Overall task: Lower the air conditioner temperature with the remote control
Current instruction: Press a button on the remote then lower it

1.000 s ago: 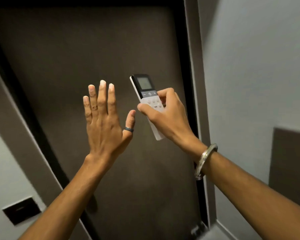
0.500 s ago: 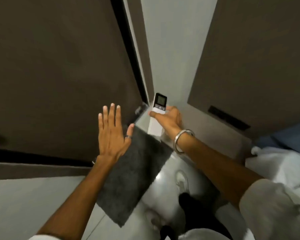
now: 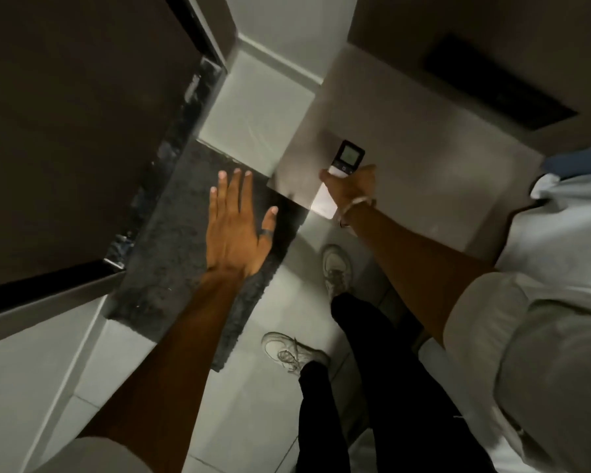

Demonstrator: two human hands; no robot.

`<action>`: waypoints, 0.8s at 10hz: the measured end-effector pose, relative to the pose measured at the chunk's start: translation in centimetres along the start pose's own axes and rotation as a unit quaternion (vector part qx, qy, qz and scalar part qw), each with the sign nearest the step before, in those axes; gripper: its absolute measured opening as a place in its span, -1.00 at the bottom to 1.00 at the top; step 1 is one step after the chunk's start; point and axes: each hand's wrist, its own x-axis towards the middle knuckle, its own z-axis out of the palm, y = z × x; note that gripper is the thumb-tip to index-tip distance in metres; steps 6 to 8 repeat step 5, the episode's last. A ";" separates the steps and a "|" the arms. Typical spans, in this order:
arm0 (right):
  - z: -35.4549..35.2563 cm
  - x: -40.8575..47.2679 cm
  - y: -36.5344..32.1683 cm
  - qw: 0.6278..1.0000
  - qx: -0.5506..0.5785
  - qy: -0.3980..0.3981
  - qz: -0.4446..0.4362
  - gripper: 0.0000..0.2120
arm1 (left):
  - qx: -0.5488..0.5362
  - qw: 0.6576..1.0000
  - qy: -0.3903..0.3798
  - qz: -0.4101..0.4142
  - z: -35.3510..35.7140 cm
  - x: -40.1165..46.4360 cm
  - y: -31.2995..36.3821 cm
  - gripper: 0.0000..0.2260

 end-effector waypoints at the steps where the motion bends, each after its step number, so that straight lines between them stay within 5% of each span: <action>1: 1.5 2.0 0.9 1.000 -0.014 0.008 -0.001 -0.23 | -0.010 1.000 -0.009 -0.006 2.3 0.2 -0.5 -0.33; 4: 1.8 0.9 0.6 0.999 -0.021 0.025 0.014 -0.02 | -0.017 0.999 -0.012 -0.031 0.9 -1.8 -0.3 -0.32; 5: 0.5 -2.3 -1.2 0.998 -0.016 0.038 -0.056 -0.04 | -0.005 0.999 0.032 -0.026 -2.8 -2.5 -0.1 -0.33; 8: 0.5 -2.3 -1.2 0.998 -0.016 0.038 -0.056 -0.04 | -0.005 0.999 0.032 -0.026 -2.8 -2.5 -0.1 -0.33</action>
